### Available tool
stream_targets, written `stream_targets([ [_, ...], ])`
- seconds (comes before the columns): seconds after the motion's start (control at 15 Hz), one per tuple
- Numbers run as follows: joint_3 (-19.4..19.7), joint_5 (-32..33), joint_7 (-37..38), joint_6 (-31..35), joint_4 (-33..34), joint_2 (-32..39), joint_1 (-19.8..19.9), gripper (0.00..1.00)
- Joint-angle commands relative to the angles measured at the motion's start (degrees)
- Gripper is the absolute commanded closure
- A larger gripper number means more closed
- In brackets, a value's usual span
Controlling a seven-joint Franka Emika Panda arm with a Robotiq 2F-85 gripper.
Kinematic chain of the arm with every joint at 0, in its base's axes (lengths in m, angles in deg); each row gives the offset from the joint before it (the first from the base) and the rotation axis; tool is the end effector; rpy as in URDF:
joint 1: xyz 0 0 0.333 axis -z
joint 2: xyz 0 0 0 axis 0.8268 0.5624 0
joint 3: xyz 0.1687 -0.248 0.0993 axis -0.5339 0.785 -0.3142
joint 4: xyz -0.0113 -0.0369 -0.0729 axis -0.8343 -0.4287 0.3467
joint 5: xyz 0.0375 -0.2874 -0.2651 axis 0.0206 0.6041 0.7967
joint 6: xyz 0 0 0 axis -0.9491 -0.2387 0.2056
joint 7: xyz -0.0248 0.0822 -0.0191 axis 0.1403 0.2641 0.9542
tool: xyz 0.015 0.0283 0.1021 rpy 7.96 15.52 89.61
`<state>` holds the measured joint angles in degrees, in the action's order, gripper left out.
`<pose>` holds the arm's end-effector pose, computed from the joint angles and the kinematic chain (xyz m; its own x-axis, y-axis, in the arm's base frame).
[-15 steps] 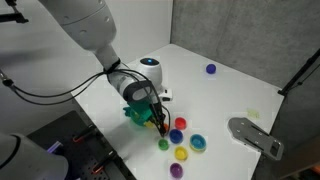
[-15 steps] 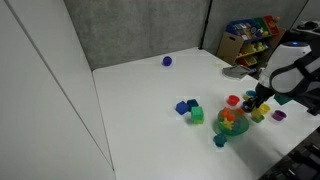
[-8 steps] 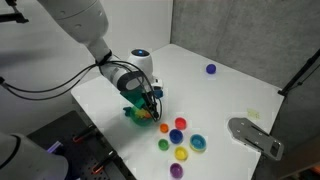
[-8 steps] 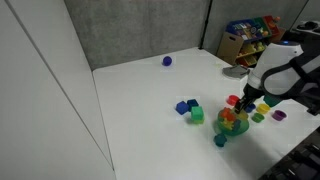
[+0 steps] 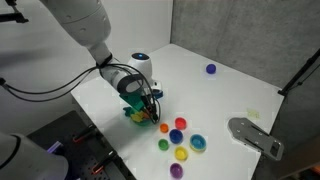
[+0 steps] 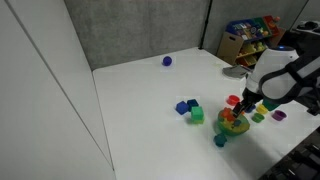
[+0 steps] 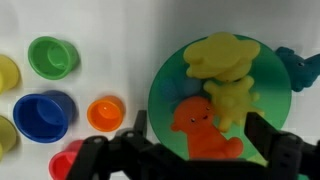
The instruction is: Put the light-blue cup in the yellow one, then place the yellow toy in the bowl
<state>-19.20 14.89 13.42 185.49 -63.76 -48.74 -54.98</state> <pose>0.4660 -0.0263 0.1348 0.9996 0.0076 -0.0287 0.0079 -0.9999 0.0123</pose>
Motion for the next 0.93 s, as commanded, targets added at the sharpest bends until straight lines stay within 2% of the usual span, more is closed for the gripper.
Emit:
stream_targets([
  [0.0,-0.5,-0.1,-0.2,-1.1,0.2,-0.5,1.6,0.0],
  [0.27,-2.0,-2.1,-2.0,-3.6,-1.1,-3.8,4.7,0.0],
  [0.53,-5.0,-8.5,-6.4,-10.0,-2.1,-9.1,9.5,0.0],
  [0.67,-4.6,-11.4,-8.2,-13.6,-2.6,-12.2,10.2,0.0],
  [0.87,-2.3,-12.1,-8.7,-19.7,-3.5,-17.3,9.8,0.0],
])
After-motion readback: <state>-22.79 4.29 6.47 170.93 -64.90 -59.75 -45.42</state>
